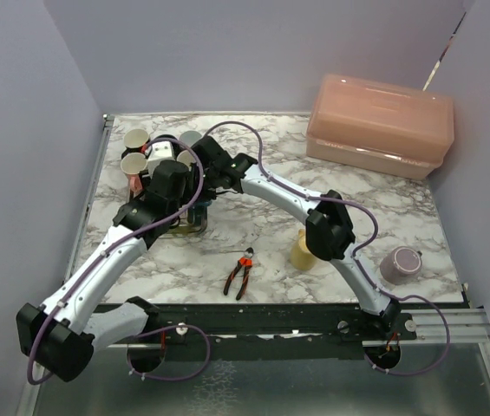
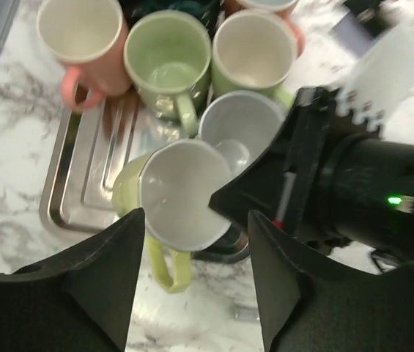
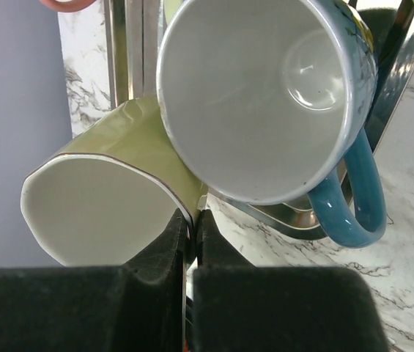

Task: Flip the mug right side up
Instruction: Place the cup on the tray.

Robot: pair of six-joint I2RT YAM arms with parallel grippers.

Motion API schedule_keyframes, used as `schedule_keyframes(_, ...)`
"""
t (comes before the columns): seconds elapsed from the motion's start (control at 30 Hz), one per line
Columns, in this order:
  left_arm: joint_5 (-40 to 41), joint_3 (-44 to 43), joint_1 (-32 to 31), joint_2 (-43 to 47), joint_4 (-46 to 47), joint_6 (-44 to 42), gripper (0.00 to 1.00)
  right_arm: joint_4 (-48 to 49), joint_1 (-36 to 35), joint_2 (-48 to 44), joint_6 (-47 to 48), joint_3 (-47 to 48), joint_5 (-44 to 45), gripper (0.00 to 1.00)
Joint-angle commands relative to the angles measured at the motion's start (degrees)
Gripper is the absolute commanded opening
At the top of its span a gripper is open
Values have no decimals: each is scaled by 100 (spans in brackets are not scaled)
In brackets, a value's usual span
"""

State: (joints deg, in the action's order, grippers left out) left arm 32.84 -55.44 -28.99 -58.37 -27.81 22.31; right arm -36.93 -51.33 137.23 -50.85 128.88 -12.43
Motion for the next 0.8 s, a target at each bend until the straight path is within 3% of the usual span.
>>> schedule_keyframes(0.0, -4, -322, 302, -300, -1475, 979, 58, 489, -32, -564, 51, -25, 66, 1)
schedule_keyframes(0.2, -705, -46, 937, -236, -1324, 963, 58, 582, -33, -628, 37, -91, 15, 1)
schedule_keyframes(0.57, -1594, 391, 1837, -568, -1059, 725, 47, 1176, -72, -925, 149, -560, -299, 1)
schedule_keyframes(0.77, -1814, 445, 2116, -720, -941, 631, 26, 1249, -155, -942, 376, -522, -308, 1)
